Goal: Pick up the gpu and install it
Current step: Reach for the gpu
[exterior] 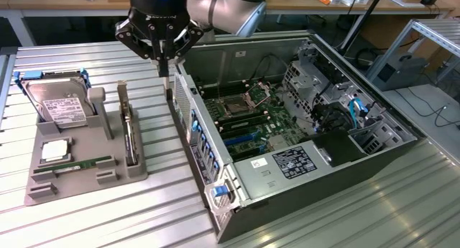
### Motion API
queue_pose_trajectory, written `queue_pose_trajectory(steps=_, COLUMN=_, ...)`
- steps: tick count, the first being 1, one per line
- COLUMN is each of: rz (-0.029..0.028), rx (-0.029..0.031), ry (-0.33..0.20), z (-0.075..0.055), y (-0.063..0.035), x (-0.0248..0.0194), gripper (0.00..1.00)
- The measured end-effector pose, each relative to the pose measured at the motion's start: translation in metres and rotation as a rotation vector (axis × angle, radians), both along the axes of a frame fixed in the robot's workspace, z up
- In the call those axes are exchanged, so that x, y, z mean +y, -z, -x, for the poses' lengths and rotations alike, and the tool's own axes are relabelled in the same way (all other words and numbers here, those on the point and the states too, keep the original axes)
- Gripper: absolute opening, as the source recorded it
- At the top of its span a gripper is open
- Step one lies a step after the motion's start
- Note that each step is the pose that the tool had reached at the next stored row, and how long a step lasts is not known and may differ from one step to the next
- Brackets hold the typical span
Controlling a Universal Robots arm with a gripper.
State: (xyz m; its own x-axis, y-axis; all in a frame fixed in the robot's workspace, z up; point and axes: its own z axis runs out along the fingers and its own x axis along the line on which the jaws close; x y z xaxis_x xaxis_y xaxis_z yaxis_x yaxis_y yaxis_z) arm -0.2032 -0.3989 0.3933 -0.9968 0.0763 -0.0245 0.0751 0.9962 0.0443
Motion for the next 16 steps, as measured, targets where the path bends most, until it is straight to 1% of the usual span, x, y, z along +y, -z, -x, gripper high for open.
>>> queue_pose_trajectory(steps=16, rz=0.0, rx=0.0, ry=0.0, z=0.043, y=0.0, x=0.0, gripper=0.11)
